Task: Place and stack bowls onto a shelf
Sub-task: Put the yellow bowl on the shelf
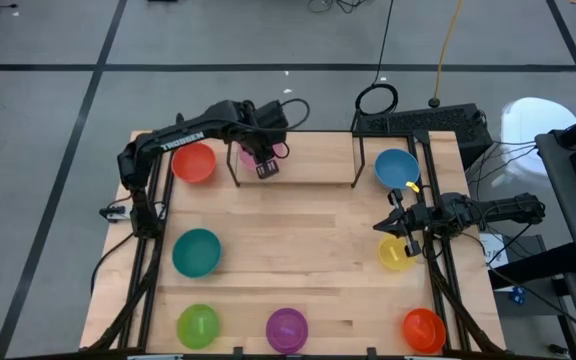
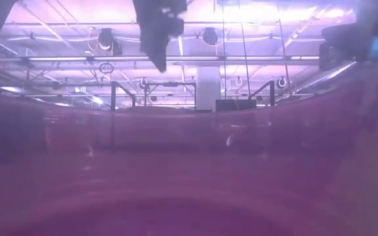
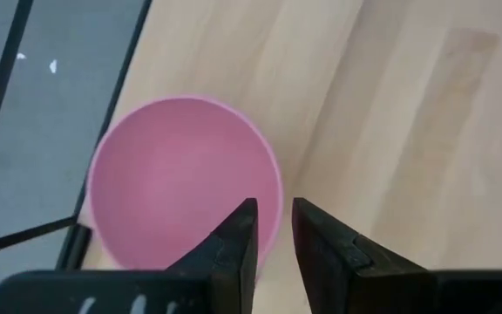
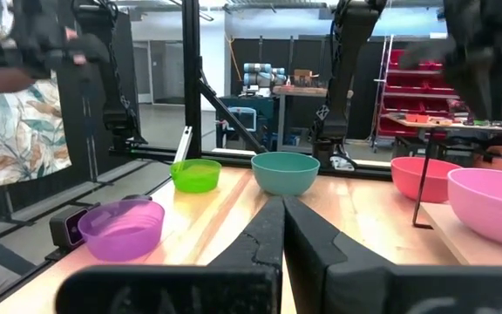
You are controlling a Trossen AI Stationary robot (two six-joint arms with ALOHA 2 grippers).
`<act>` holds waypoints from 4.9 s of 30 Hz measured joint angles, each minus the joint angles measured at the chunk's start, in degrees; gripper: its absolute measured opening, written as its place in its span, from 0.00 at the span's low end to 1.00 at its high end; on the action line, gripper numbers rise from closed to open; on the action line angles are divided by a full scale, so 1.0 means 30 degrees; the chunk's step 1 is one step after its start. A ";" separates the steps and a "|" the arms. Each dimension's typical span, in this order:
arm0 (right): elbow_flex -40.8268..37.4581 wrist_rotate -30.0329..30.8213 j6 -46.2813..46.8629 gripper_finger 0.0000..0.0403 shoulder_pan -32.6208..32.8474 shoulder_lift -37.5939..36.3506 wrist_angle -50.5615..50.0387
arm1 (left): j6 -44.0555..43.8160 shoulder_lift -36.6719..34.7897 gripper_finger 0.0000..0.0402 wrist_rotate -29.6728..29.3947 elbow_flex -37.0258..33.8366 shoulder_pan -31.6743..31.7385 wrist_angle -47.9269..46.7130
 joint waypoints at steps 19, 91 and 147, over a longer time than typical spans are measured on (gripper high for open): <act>0.2150 0.3866 0.0899 0.00 0.0005 0.0261 -0.4917 | -0.3938 -0.1034 0.20 0.0665 0.2212 -0.4117 -0.5513; 1.2362 0.1399 0.4864 0.14 -0.0177 2.3139 -2.1507 | -0.7549 -0.1064 0.20 -0.2417 0.2183 -1.2114 -0.5527; 2.9585 0.3579 -0.8191 0.00 -1.4671 3.3041 -1.7592 | -0.9298 -0.1064 0.20 -0.2927 0.2183 -1.2296 -0.5527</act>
